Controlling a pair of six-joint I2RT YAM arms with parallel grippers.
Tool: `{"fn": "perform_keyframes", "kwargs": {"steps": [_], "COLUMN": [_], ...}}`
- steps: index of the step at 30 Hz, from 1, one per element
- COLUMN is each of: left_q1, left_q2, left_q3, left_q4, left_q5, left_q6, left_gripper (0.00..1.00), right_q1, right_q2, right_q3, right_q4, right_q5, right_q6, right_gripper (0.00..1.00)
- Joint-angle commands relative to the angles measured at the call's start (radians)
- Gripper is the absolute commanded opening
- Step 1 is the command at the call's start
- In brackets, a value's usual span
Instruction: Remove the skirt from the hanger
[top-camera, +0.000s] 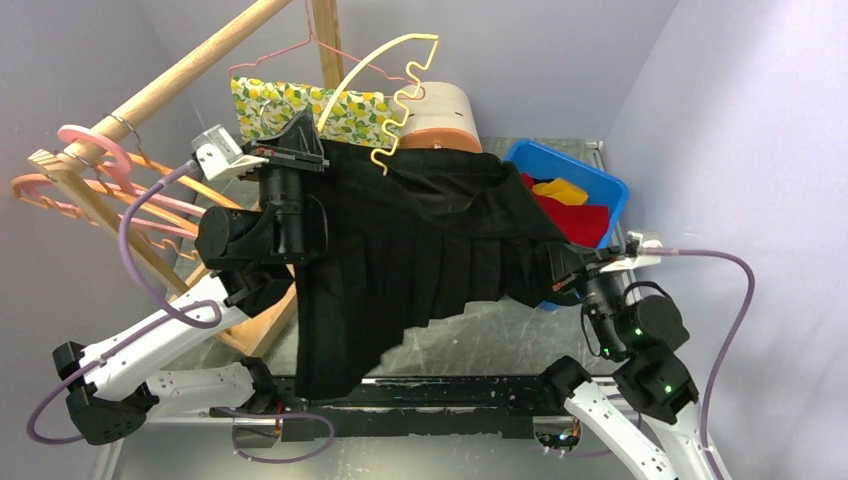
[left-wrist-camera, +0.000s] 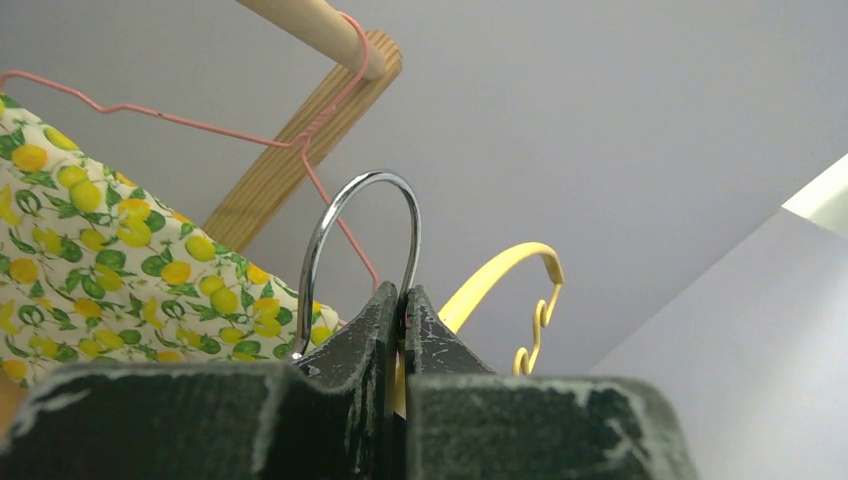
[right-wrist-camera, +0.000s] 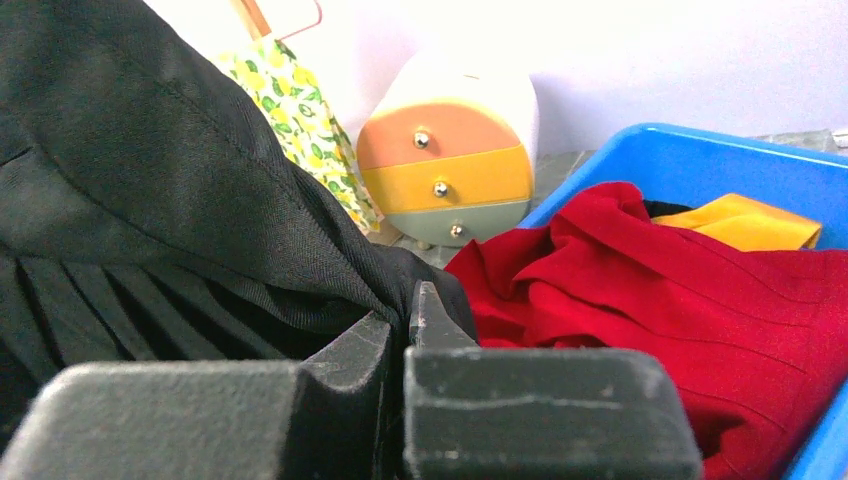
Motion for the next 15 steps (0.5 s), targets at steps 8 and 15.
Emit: {"fn": "perform_keyframes", "kwargs": {"steps": [8, 15], "left_q1": [0.023, 0.023], "left_q2": [-0.068, -0.009], "left_q3": [-0.041, -0.016], "left_q4": [0.024, 0.088], "left_q5": [0.332, 0.705], "left_q6": [-0.172, -0.191], "left_gripper": [0.07, 0.07], "right_q1": [-0.001, -0.001], "right_q2": [0.167, 0.301], "right_q3": [0.010, 0.016], "right_q4": [0.187, 0.241], "right_q5": [-0.180, -0.382], "right_q6": [-0.018, 0.018], "right_gripper": [0.00, 0.00]}}
